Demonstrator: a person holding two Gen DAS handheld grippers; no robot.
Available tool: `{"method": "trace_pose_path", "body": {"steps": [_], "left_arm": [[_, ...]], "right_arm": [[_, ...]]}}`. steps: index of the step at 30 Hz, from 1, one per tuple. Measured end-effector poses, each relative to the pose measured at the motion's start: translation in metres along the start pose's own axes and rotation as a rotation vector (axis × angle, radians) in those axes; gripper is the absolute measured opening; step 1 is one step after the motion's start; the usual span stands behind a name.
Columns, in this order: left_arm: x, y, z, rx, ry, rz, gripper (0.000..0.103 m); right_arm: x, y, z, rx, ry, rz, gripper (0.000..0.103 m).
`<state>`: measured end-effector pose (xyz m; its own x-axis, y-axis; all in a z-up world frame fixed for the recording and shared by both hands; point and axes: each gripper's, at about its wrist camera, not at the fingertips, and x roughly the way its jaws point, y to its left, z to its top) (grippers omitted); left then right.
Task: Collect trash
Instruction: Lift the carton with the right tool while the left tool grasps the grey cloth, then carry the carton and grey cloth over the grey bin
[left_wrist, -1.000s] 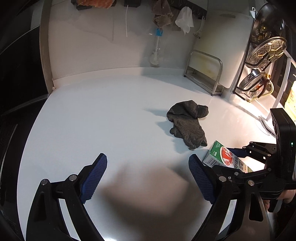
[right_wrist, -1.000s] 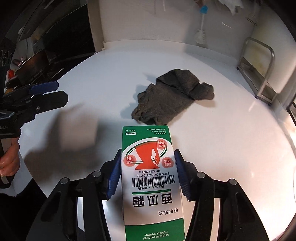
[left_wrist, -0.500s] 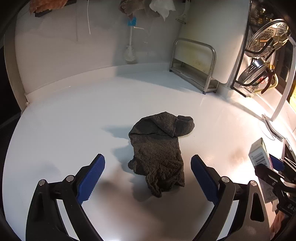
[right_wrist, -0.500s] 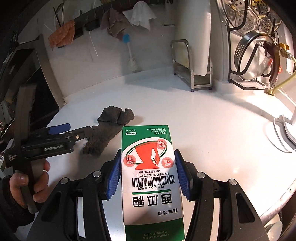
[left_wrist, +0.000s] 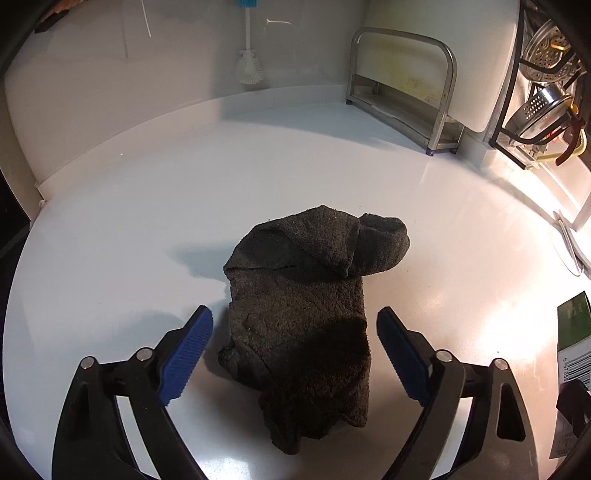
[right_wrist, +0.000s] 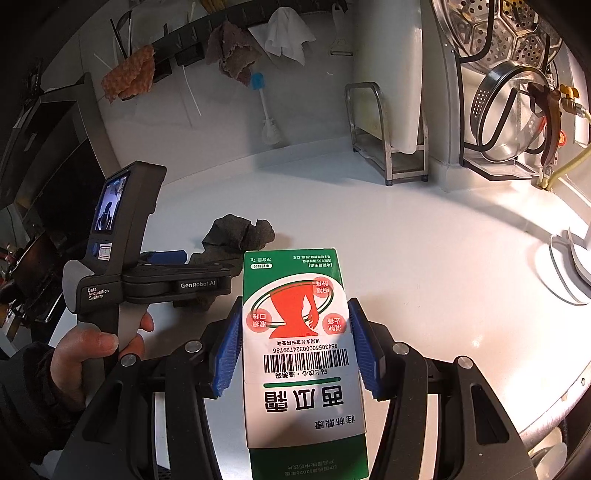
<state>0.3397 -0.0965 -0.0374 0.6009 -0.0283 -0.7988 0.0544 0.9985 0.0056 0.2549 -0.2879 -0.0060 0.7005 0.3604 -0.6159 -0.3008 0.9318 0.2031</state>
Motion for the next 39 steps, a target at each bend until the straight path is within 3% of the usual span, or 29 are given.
{"method": "trace_pose_path", "body": {"steps": [1, 4, 8, 14, 21, 28, 39], "left_arm": [[0.002, 0.001, 0.000, -0.001, 0.016, -0.012, 0.072], [0.001, 0.004, -0.001, -0.010, 0.010, -0.029, 0.067], [-0.003, 0.003, -0.004, -0.010, -0.003, -0.076, 0.042], [-0.018, 0.000, -0.011, -0.005, -0.053, -0.116, 0.014], [-0.071, 0.008, -0.034, 0.027, -0.158, -0.107, 0.013], [-0.140, 0.018, -0.080, 0.073, -0.233, -0.119, 0.013], [-0.210, 0.021, -0.170, 0.127, -0.215, -0.199, 0.013]], "right_arm": [[0.000, 0.000, 0.000, -0.001, 0.001, 0.000, 0.052], [0.001, 0.000, 0.000, -0.003, 0.001, -0.002, 0.052], [0.001, 0.000, -0.001, -0.002, 0.001, -0.004, 0.052], [0.000, 0.001, -0.003, 0.005, -0.005, -0.007, 0.052], [-0.016, 0.011, -0.010, 0.021, -0.037, -0.026, 0.052], [-0.060, 0.043, -0.041, 0.062, -0.079, -0.054, 0.052], [-0.141, 0.104, -0.125, 0.153, -0.096, -0.128, 0.052]]}}
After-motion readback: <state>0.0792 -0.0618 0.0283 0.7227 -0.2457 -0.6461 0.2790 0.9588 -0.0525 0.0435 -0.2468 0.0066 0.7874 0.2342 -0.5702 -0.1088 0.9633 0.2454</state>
